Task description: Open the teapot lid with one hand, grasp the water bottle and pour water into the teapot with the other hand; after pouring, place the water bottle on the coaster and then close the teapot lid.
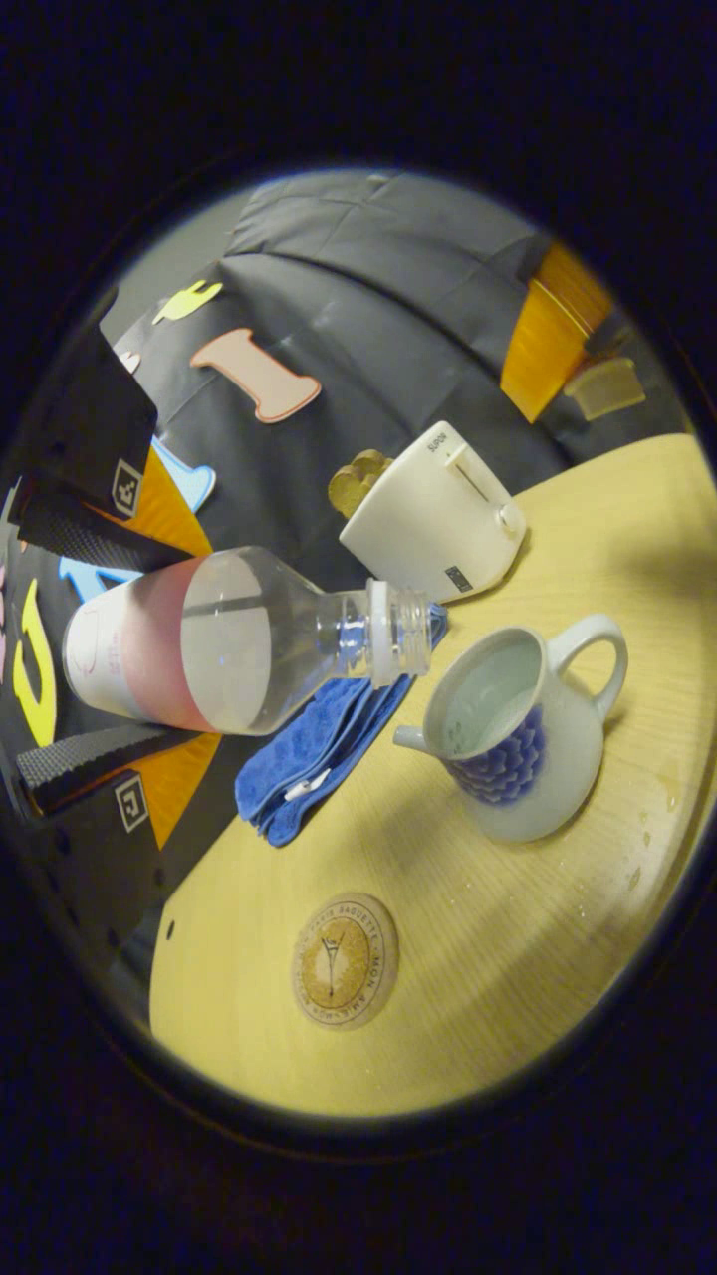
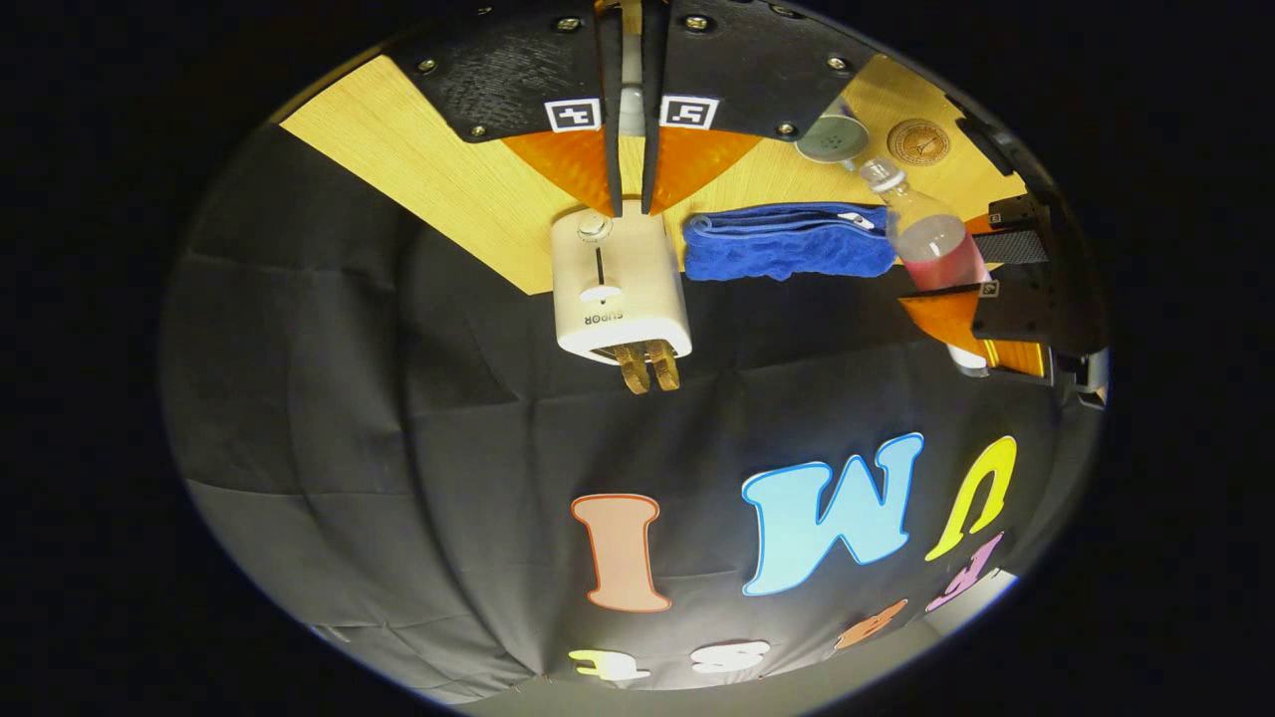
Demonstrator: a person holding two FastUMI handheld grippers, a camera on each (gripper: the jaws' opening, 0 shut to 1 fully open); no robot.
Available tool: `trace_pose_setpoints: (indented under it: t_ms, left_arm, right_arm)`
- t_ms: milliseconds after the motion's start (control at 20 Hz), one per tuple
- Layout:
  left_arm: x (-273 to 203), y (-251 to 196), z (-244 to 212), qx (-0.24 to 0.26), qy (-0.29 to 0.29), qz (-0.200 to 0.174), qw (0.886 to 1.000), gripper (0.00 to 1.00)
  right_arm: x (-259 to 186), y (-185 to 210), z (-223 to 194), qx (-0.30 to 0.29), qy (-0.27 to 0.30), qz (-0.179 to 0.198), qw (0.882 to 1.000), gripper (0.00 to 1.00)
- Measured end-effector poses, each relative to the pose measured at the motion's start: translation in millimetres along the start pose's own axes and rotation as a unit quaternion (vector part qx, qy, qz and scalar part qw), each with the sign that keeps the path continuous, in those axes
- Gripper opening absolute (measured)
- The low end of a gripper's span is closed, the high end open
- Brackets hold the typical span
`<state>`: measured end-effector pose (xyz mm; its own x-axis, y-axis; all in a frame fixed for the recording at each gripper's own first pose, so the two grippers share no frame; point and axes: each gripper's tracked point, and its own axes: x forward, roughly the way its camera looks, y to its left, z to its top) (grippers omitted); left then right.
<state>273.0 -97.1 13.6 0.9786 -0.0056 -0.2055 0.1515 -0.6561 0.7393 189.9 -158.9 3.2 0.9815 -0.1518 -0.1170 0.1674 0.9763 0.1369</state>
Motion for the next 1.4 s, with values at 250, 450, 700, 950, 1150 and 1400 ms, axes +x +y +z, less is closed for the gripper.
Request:
trace_pose_setpoints:
  t_ms: [250, 450, 700, 950, 1150, 1400]
  left_arm:
    - [-9, -35, -24, -0.175, -0.006, -0.026, 0.984, 0.84]
    - [-20, -65, -38, -0.281, -0.002, -0.045, 0.959, 0.84]
    - [-23, -89, -33, -0.413, -0.014, -0.061, 0.908, 0.85]
    - [-18, -100, -21, -0.55, -0.019, -0.056, 0.833, 0.85]
    - [-12, -102, 2, -0.678, -0.037, -0.036, 0.733, 0.85]
    - [-11, -89, 33, -0.811, -0.059, -0.017, 0.582, 0.85]
  right_arm:
    - [0, 3, 0, -0.001, 0.0, 0.002, 1.0, 0.07]
    - [-1, 10, 0, -0.004, 0.0, 0.008, 1.0, 0.07]
    - [1, 19, -5, -0.014, 0.004, 0.014, 1.0, 0.07]
    - [2, 20, -7, -0.014, 0.007, 0.016, 1.0, 0.07]
    - [2, 23, -7, -0.012, 0.008, 0.019, 1.0, 0.07]
    - [3, 26, -12, -0.009, 0.013, 0.024, 1.0, 0.07]
